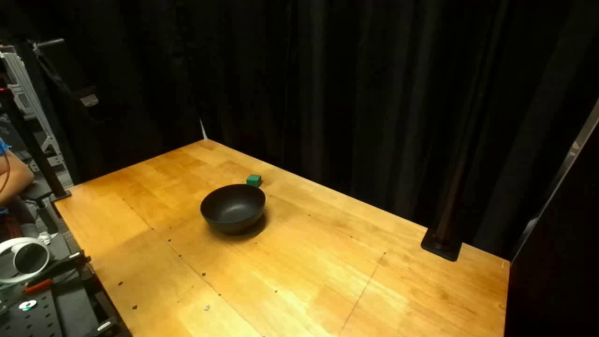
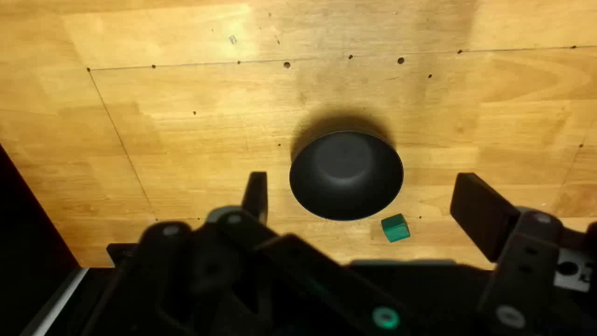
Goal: Put the block in the bowl
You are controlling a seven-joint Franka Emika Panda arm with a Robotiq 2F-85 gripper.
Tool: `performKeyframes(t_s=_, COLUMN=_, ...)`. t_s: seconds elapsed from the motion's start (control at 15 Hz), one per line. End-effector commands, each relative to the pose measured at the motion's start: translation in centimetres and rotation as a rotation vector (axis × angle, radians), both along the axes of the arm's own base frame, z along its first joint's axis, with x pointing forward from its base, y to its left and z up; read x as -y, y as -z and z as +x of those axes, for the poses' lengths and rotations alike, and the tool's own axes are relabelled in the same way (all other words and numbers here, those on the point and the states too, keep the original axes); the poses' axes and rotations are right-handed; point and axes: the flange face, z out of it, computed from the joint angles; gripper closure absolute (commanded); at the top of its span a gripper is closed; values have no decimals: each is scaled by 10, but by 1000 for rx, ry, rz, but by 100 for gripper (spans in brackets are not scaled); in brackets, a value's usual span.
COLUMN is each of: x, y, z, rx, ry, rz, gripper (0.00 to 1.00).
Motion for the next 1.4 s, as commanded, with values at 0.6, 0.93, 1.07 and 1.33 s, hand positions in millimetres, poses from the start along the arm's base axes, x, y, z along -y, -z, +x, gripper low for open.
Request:
performKeyframes(t_s=0.6, x=-25, y=-1, z=33, rx=-16, ry=23, rz=-29, gripper=0)
performKeyframes(t_s=0.93, x=-80, y=29, z=92, rx=-31, ry=12, rz=-37, gripper=0)
performKeyframes(t_s=1.07, x=-97, y=47, z=121, rx=-17, ry=5, rz=-12, gripper=0)
performKeyframes(t_s=1.33, x=-124, y=93, z=179, rx=40, ry=5, rz=54, gripper=0)
